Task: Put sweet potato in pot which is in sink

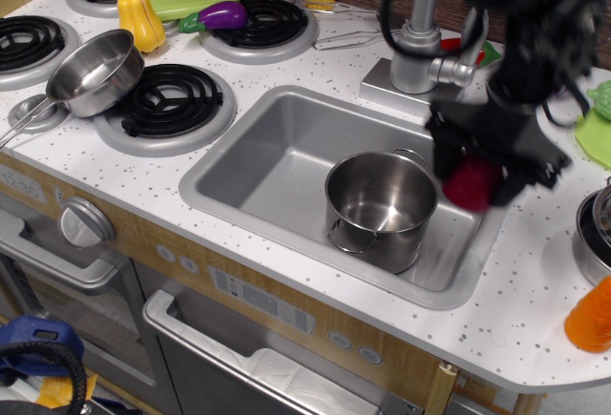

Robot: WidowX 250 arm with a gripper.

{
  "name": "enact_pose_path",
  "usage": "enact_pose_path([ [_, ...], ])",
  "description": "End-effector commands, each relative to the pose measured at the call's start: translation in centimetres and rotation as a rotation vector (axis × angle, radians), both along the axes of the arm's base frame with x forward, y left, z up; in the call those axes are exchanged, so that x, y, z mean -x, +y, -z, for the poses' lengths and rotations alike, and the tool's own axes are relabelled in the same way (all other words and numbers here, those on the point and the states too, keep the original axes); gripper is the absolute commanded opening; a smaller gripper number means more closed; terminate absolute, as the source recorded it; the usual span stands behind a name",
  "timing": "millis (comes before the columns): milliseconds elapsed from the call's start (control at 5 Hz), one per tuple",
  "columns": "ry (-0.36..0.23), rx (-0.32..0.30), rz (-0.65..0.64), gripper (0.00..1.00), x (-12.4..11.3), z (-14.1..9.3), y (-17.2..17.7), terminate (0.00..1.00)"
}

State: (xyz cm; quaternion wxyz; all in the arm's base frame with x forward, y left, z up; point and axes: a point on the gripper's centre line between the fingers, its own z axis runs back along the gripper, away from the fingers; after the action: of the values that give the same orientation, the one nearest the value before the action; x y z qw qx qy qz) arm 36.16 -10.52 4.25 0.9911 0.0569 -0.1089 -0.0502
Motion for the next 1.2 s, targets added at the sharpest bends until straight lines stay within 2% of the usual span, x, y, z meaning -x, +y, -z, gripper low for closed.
enact_pose_path([
  [0, -0.075, -0.021, 0.064, 0.00, -0.5, -4.7, 3.0, 0.00],
  [200, -0.074, -0.004, 0.096, 1.00, -0.3, -4.4, 5.5, 0.00],
  [600, -0.106, 0.030, 0.099, 1.00, -0.3, -3.1, 7.0, 0.00],
  [1000, -0.106, 0.030, 0.099, 1.00, -0.3, -3.1, 7.0, 0.00],
])
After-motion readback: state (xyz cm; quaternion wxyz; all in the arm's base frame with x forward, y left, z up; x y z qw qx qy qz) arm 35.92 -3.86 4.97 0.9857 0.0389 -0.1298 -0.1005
